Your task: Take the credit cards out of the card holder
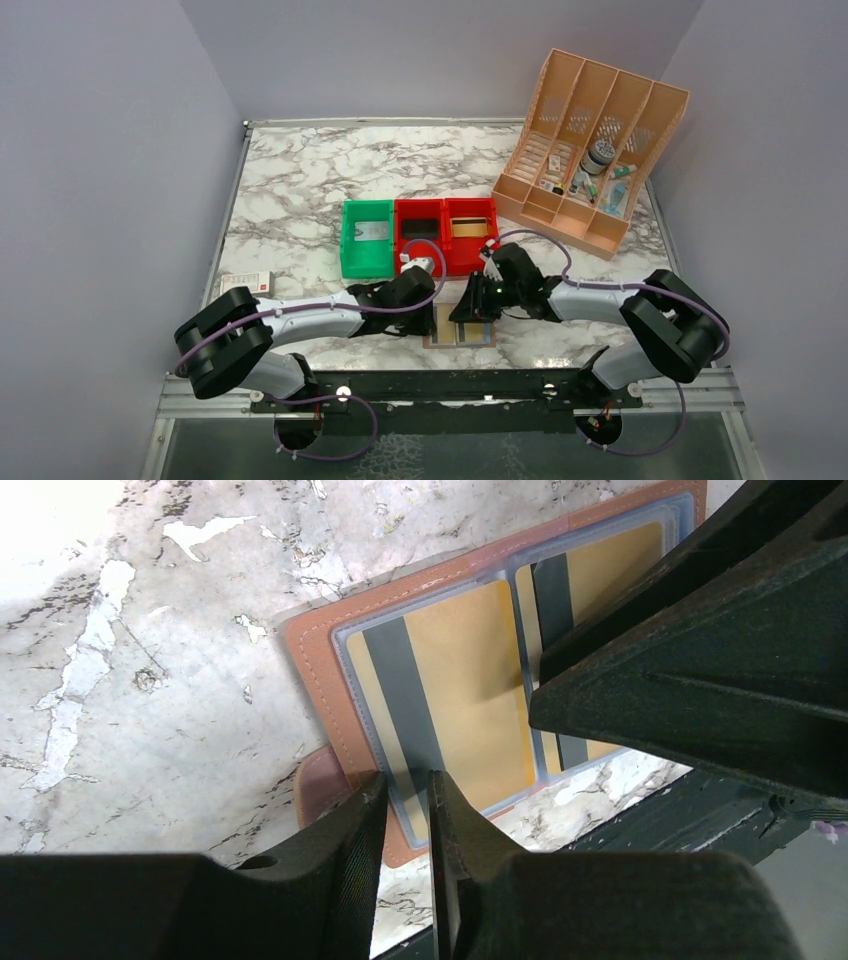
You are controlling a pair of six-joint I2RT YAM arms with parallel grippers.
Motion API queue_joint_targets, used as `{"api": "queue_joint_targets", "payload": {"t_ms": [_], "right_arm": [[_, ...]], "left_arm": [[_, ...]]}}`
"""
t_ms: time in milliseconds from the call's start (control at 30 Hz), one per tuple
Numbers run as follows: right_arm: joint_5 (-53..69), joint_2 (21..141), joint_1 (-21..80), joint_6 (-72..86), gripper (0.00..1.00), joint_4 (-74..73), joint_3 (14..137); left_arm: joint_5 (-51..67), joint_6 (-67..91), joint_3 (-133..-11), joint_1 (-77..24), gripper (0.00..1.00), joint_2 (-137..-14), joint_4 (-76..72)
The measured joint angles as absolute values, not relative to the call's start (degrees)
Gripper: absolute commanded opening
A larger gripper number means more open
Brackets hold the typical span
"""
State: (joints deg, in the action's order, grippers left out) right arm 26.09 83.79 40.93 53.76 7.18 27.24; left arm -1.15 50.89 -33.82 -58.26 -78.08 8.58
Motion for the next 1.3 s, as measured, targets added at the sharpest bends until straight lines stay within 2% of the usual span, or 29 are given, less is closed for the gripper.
{"api": "queue_joint_targets", "payload": {"t_ms": [300,967,1300], "right_arm": [[25.19,83.24,40.93,53.69,0.25,6.92,26.94],[20.73,83.68,42.74,49.67,0.22,0.27,30.89],[20.12,84.42,43.18,49.23,0.19,0.01,31.55]], "left_arm": [[-1.69,50.89,-33.82,-58.37,0.24,-78.08,8.67],[-4.08,49.41,-34.94,-58.61,0.31,-77.82,10.46],[-5.54,46.70,-36.56,-58.46,0.20,-79.70,12.71]]}}
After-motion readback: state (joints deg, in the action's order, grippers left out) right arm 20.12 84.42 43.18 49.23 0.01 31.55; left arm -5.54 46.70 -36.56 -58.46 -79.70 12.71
